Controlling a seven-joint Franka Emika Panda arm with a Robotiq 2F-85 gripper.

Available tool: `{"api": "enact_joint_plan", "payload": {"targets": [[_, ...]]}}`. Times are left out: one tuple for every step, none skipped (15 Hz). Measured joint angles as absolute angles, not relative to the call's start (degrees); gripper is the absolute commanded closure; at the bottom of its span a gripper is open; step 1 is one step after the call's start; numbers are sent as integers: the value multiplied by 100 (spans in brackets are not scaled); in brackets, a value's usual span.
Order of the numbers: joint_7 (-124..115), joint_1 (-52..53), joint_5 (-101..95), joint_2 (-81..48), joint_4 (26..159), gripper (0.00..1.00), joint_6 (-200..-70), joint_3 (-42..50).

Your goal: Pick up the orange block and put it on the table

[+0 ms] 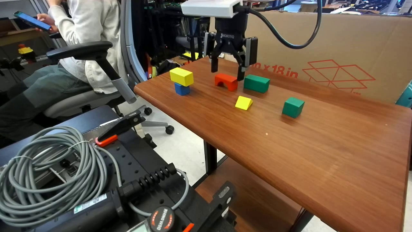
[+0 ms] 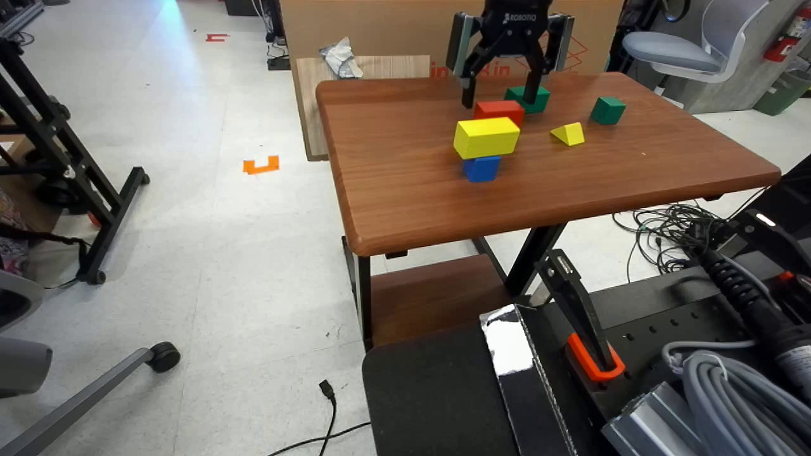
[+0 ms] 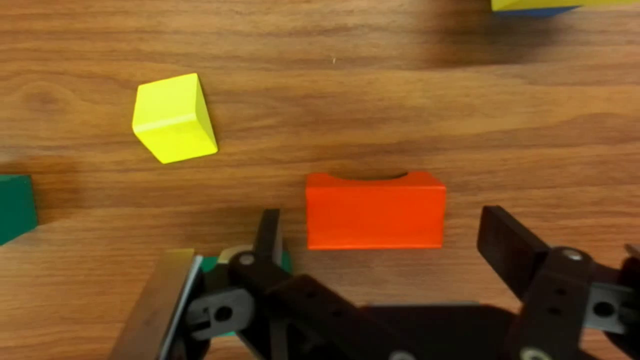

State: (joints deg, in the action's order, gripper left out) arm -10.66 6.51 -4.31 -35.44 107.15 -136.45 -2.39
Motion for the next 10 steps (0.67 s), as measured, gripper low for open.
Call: {"api": "enact_joint_plan", "payload": {"targets": [[-1066, 651, -425, -3467, 10749, 0, -13645, -239], [-1069, 651, -412, -3337, 10832, 0, -13645, -240], [-1105, 653, -394, -3155, 10965, 0, -13645, -239], [-1155, 659, -364, -2927, 11140, 0, -13644, -241], [-1178, 661, -270, -2670, 11335, 0, -13591, -255], [-1176, 661, -164, -2419, 11505, 0, -13417, -279], [-1176, 661, -85, -2189, 11656, 0, -13252, -305], [-1176, 661, -56, -2026, 11766, 0, -13173, -323], [-1176, 661, -49, -1924, 11849, 0, -13159, -332], [-1176, 661, -49, -1885, 11896, 0, -13159, -332]]}}
